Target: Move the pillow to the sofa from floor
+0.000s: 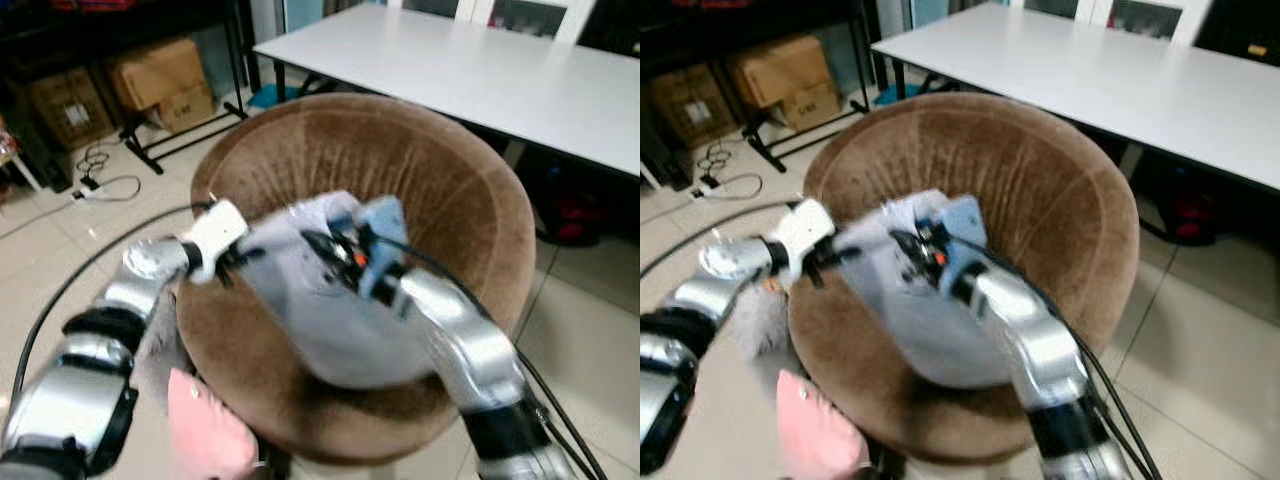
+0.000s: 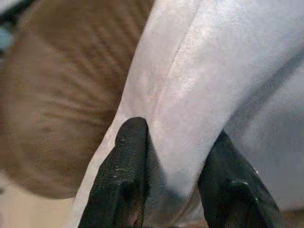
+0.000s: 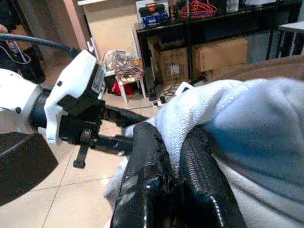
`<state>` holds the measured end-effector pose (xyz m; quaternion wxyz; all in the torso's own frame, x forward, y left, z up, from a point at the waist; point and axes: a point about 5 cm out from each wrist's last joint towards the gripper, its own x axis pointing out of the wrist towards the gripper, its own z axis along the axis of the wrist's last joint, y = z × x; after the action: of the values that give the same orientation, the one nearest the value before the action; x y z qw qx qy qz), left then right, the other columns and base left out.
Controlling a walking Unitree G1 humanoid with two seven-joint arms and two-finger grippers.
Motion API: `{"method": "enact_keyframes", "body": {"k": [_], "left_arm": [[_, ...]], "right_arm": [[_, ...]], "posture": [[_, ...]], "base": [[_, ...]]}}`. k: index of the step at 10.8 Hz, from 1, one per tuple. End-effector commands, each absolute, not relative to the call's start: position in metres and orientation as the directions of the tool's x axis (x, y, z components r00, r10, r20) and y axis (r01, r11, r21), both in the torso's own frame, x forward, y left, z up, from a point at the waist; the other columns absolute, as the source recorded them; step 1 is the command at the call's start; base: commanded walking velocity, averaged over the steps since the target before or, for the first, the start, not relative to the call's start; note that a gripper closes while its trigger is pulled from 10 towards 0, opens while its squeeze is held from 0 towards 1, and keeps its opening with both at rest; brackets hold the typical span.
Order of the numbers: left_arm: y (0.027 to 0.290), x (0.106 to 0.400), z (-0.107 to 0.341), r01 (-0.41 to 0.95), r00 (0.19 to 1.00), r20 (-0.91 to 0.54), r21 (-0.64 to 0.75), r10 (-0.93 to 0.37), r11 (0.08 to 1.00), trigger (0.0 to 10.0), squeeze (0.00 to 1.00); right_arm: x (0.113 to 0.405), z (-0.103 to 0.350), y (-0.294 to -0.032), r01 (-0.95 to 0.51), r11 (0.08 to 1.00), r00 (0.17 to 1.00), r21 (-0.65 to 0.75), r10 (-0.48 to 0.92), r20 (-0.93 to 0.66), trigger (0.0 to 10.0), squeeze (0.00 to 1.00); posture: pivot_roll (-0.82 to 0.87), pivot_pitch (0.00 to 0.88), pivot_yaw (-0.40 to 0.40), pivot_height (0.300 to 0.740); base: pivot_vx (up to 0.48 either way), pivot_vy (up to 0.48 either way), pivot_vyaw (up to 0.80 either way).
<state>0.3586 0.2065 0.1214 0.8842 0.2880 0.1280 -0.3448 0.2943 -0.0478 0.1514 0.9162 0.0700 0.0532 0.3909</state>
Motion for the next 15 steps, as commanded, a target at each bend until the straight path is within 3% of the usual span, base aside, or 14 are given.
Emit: {"method": "enact_keyframes", "body": {"k": [1,3,4,6,8,9,10,11,13,15], "left_arm": [[0.224,0.361,0.127,0.618,0.785,-0.425,0.473,-0.451,0.629,0.0,0.00],[0.229,0.374,0.158,0.491,0.869,-0.300,0.614,-0.393,0.617,0.0,0.00],[0.226,0.375,0.163,0.487,0.868,-0.286,0.647,-0.406,0.586,0.0,0.00],[0.211,0.367,0.141,0.589,0.799,-0.373,0.646,-0.471,0.485,0.0,0.00],[0.189,0.346,0.094,0.715,0.693,-0.491,0.565,-0.528,0.412,0.0,0.00],[0.185,0.342,0.086,0.727,0.681,-0.507,0.553,-0.529,0.407,0.0,0.00],[0.182,0.340,0.081,0.729,0.680,-0.507,0.545,-0.530,0.414,0.0,0.00],[0.182,0.341,0.082,0.713,0.697,-0.490,0.550,-0.523,0.435,0.0,0.00],[0.183,0.344,0.085,0.694,0.715,-0.474,0.563,-0.514,0.448,0.0,0.00],[0.182,0.346,0.087,0.685,0.724,-0.465,0.573,-0.510,0.450,0.0,0.00]], "right_arm": [[0.298,0.178,-0.043,-0.745,0.656,0.666,0.120,0.741,0.089,10.0,0.00],[0.315,0.188,-0.045,-0.722,0.676,0.692,0.148,0.705,0.154,10.0,0.00],[0.316,0.185,-0.049,-0.708,0.687,0.707,0.165,0.691,0.153,10.0,0.00],[0.309,0.151,-0.072,-0.640,0.746,0.764,0.182,0.643,0.050,10.0,0.00],[0.295,0.101,-0.098,-0.552,0.820,0.807,0.147,0.571,-0.151,10.0,0.00],[0.291,0.097,-0.102,-0.564,0.815,0.795,0.134,0.580,-0.178,10.0,0.70],[0.288,0.099,-0.112,-0.604,0.789,0.765,0.116,0.614,-0.192,10.0,1.00],[0.290,0.109,-0.125,-0.625,0.776,0.753,0.087,0.628,-0.195,10.0,1.00],[0.309,0.140,-0.159,-0.527,0.848,0.842,-0.047,0.515,-0.161,10.0,1.00],[0.314,0.181,-0.164,-0.539,0.814,0.835,-0.216,0.550,-0.010,10.0,1.00]], "posture": [[-0.11,0.000,0.061,0.740],[-0.10,0.000,0.059,0.740],[-0.10,0.000,0.059,0.740],[-0.11,0.000,0.067,0.740],[-0.13,0.000,0.078,0.740],[-0.14,0.000,0.080,0.740],[-0.14,0.000,0.078,0.740],[-0.14,0.000,0.076,0.740],[-0.14,0.000,0.072,0.740],[-0.15,0.000,0.077,0.740]], "base": [[0.000,0.000,0.00],[0.000,0.000,0.00],[0.000,0.000,0.00],[0.000,0.000,0.00],[0.000,0.000,0.00],[0.000,0.000,0.00],[0.000,0.000,0.00],[0.000,0.000,0.00],[0.000,0.000,0.00],[0.000,0.000,0.00]]}}
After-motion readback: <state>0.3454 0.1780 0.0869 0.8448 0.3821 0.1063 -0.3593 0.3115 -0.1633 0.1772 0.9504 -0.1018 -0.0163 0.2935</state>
